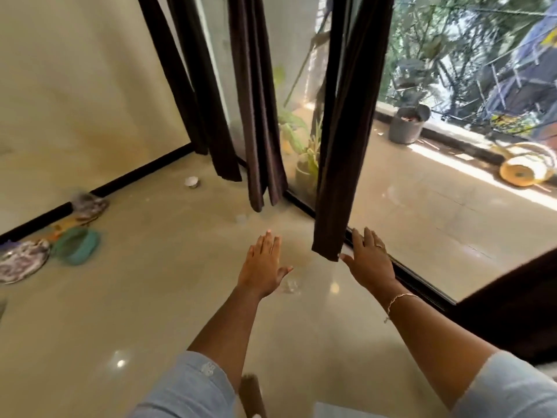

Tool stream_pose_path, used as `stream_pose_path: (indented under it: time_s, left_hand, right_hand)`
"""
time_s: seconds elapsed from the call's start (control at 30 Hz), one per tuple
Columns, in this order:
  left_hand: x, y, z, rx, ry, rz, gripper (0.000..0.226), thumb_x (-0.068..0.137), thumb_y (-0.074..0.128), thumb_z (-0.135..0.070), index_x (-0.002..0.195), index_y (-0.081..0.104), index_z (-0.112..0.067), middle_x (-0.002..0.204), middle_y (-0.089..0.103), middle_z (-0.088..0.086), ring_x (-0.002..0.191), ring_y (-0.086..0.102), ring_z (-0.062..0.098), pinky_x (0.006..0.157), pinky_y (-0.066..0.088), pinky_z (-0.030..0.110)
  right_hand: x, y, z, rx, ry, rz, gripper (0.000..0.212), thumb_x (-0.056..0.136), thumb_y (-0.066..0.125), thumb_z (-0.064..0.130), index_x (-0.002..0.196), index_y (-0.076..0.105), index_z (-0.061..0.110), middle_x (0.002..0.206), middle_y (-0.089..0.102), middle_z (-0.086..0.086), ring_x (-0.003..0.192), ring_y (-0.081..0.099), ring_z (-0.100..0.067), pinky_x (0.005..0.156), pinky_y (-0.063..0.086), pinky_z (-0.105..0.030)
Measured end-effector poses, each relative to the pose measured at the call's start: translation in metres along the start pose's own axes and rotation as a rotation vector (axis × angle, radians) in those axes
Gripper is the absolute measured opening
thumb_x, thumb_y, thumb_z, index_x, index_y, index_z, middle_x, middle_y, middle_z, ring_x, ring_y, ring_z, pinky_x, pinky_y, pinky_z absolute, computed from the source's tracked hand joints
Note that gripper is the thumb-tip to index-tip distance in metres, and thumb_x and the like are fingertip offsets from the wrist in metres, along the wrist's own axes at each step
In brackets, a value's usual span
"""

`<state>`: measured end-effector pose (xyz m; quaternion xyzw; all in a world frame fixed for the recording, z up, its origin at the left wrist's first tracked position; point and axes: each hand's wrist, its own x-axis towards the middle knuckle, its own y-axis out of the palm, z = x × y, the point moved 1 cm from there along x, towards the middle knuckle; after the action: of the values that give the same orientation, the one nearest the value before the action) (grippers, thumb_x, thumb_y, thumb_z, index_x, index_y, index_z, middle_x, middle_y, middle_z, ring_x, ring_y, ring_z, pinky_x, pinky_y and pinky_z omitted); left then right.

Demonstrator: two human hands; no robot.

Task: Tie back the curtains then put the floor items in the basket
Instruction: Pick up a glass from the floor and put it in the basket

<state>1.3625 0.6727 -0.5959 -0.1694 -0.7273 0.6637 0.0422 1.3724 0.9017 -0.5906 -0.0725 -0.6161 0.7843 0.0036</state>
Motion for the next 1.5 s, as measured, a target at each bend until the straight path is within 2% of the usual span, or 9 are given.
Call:
stream_pose_path:
  time_s: [0.23, 0.4, 0.87, 1.0, 1.2, 1.37, 1.5]
  left_hand:
    - [0.044, -0.016, 0.113, 0.073, 0.048, 0.003, 0.076, 0.094, 0.031, -0.052, 0.148, 0.0, -0.007, 0.157, -0.003, 0.015, 0.145, -0.001, 0.028, 0.116, 0.009, 0.039]
    - [0.074, -0.02, 0.16, 0.029, 0.068, 0.032, 0.075, 0.095, 0.033, -0.05, 0.148, 0.001, -0.008, 0.157, -0.004, 0.014, 0.145, -0.003, 0.027, 0.117, 0.006, 0.039]
    - [0.164, 0.016, 0.173, -0.004, 0.133, 0.166, 0.074, 0.095, 0.031, -0.05, 0.148, 0.001, -0.007, 0.157, -0.004, 0.014, 0.145, -0.004, 0.026, 0.117, 0.006, 0.038]
    - [0.196, 0.036, 0.168, -0.02, 0.157, 0.152, 0.069, 0.097, 0.029, -0.046, 0.148, 0.003, -0.008, 0.157, -0.002, 0.014, 0.145, -0.005, 0.027, 0.117, 0.005, 0.037]
    - [0.237, 0.121, 0.149, -0.053, 0.248, 0.228, 0.065, 0.098, 0.029, -0.04, 0.148, -0.001, -0.01, 0.157, -0.006, 0.012, 0.145, -0.008, 0.026, 0.117, 0.002, 0.036]
    - [0.256, 0.226, 0.137, -0.107, 0.259, 0.296, 0.061, 0.1, 0.029, -0.032, 0.148, 0.0, -0.009, 0.157, -0.004, 0.013, 0.145, -0.006, 0.026, 0.117, 0.002, 0.036]
    - [0.272, 0.316, 0.14, -0.173, 0.21, 0.367, 0.058, 0.1, 0.029, -0.029, 0.148, 0.002, -0.009, 0.157, -0.001, 0.013, 0.146, -0.003, 0.026, 0.117, 0.003, 0.034]
  right_hand:
    - [0.062, 0.034, 0.087, 0.012, 0.046, 0.031, 0.07, 0.094, 0.041, 0.045, 0.148, 0.011, 0.011, 0.155, 0.008, -0.02, 0.144, 0.006, -0.034, 0.117, 0.009, -0.04]
    - [0.093, 0.053, 0.131, 0.043, 0.059, 0.039, 0.069, 0.094, 0.044, 0.043, 0.147, 0.014, 0.01, 0.155, 0.01, -0.02, 0.144, 0.007, -0.035, 0.117, 0.009, -0.04]
    - [0.167, 0.095, 0.125, 0.019, 0.08, 0.121, 0.071, 0.091, 0.049, 0.042, 0.147, 0.016, 0.011, 0.154, 0.016, -0.019, 0.143, 0.013, -0.033, 0.116, 0.014, -0.039]
    - [0.183, 0.125, 0.113, -0.003, 0.076, 0.155, 0.072, 0.09, 0.051, 0.041, 0.147, 0.016, 0.013, 0.154, 0.017, -0.016, 0.143, 0.013, -0.031, 0.116, 0.015, -0.037]
    - [0.194, 0.215, 0.093, 0.017, 0.099, 0.279, 0.075, 0.09, 0.052, 0.041, 0.148, 0.011, 0.017, 0.156, 0.014, -0.013, 0.144, 0.011, -0.029, 0.116, 0.015, -0.036]
    - [0.207, 0.311, 0.074, 0.044, 0.111, 0.357, 0.079, 0.088, 0.056, 0.038, 0.148, 0.011, 0.015, 0.155, 0.015, -0.011, 0.144, 0.011, -0.027, 0.117, 0.013, -0.034]
    - [0.232, 0.393, 0.053, 0.053, 0.118, 0.353, 0.082, 0.084, 0.062, 0.037, 0.147, 0.014, 0.013, 0.155, 0.018, -0.01, 0.143, 0.014, -0.026, 0.116, 0.015, -0.032]
